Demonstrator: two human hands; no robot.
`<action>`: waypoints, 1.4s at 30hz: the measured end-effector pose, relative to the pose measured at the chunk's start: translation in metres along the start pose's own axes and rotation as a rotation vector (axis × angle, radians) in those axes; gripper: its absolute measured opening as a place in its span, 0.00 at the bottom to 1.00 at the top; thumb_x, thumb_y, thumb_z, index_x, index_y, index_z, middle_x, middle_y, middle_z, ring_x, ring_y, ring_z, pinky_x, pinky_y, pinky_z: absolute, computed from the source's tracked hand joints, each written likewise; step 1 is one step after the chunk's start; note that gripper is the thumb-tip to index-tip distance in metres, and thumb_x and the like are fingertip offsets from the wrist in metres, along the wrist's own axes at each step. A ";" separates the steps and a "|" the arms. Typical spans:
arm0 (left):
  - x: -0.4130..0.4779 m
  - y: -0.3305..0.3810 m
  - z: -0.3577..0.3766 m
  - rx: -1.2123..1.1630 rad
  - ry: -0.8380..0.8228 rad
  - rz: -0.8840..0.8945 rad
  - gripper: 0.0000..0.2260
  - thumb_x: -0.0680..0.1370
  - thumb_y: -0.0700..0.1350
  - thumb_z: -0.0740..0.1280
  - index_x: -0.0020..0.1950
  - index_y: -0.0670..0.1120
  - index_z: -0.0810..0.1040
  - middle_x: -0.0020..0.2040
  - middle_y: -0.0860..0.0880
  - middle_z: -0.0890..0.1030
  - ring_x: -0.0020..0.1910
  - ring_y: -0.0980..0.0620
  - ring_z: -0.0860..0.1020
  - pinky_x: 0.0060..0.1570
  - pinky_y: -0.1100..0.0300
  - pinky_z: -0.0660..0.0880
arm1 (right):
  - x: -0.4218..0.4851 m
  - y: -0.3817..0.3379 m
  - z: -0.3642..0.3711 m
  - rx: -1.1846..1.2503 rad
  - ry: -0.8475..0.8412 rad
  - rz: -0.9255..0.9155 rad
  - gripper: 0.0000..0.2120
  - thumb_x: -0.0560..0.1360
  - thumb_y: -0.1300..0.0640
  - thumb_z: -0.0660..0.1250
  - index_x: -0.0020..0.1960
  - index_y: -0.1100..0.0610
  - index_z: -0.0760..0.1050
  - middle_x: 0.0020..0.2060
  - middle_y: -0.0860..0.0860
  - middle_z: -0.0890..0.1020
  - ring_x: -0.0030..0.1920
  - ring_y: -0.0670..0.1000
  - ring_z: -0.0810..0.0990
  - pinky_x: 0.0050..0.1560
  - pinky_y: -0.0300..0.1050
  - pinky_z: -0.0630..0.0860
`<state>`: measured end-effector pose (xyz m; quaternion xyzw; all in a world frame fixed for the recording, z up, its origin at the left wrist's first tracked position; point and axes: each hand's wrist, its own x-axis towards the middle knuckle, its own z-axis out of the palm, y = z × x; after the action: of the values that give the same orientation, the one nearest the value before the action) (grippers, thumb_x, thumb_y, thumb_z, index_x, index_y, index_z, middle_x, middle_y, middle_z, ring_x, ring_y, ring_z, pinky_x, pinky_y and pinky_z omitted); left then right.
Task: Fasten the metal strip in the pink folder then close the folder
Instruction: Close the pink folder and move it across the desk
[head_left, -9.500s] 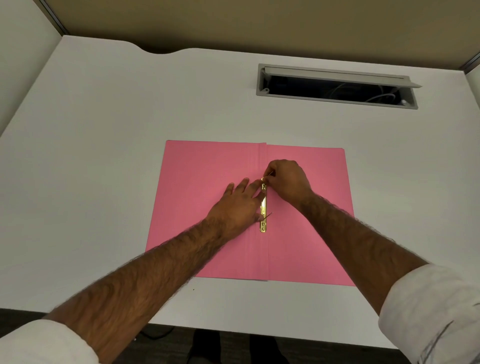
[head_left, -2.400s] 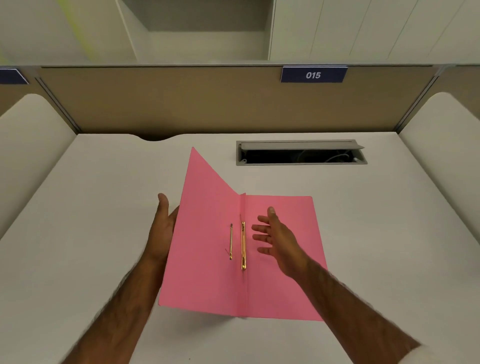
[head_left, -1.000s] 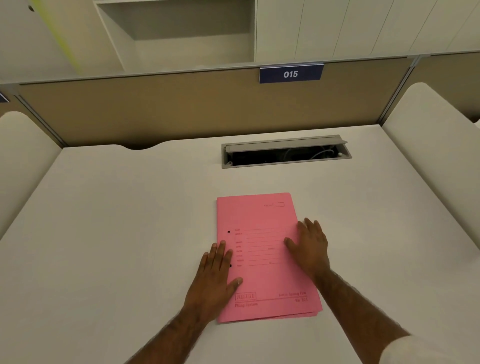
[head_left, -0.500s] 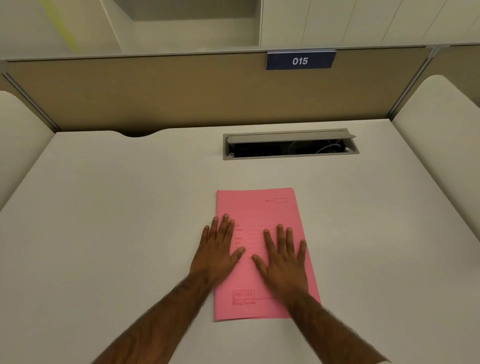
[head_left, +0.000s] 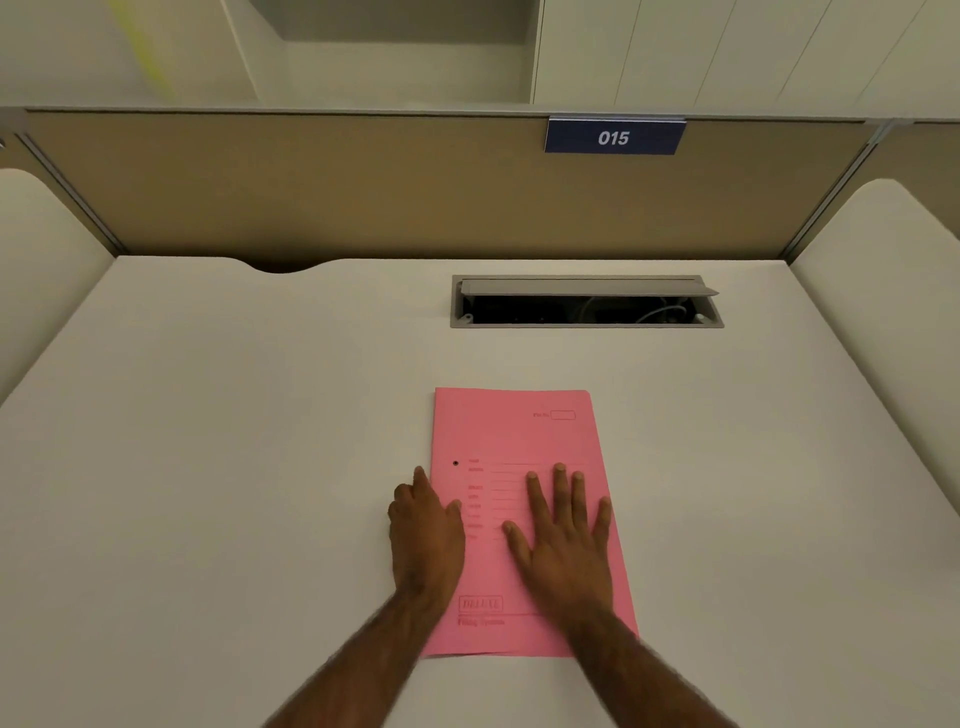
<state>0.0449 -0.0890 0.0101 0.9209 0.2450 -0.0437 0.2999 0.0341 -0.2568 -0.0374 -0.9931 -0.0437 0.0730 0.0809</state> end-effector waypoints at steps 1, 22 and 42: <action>0.001 0.002 -0.003 -0.109 -0.017 -0.039 0.24 0.81 0.45 0.65 0.76 0.41 0.65 0.66 0.41 0.74 0.64 0.42 0.75 0.61 0.49 0.75 | 0.000 0.000 -0.001 -0.004 -0.004 0.001 0.36 0.78 0.30 0.36 0.79 0.46 0.30 0.79 0.52 0.32 0.78 0.55 0.28 0.76 0.65 0.33; -0.039 -0.046 -0.056 -0.992 -0.306 -0.199 0.10 0.83 0.42 0.64 0.63 0.50 0.77 0.52 0.48 0.88 0.49 0.44 0.87 0.51 0.40 0.82 | -0.009 0.010 -0.050 0.693 0.226 0.256 0.25 0.81 0.52 0.65 0.76 0.56 0.65 0.73 0.56 0.70 0.72 0.56 0.69 0.73 0.57 0.66; 0.186 -0.081 -0.185 -0.627 0.016 -0.044 0.11 0.80 0.38 0.65 0.60 0.41 0.83 0.52 0.43 0.86 0.50 0.40 0.84 0.54 0.46 0.80 | 0.143 -0.140 -0.095 1.137 -0.066 0.313 0.15 0.74 0.69 0.67 0.59 0.63 0.78 0.51 0.58 0.84 0.48 0.57 0.84 0.44 0.50 0.83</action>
<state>0.1574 0.1528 0.0756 0.7783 0.2687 0.0350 0.5664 0.1794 -0.1199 0.0592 -0.7859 0.1466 0.1267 0.5872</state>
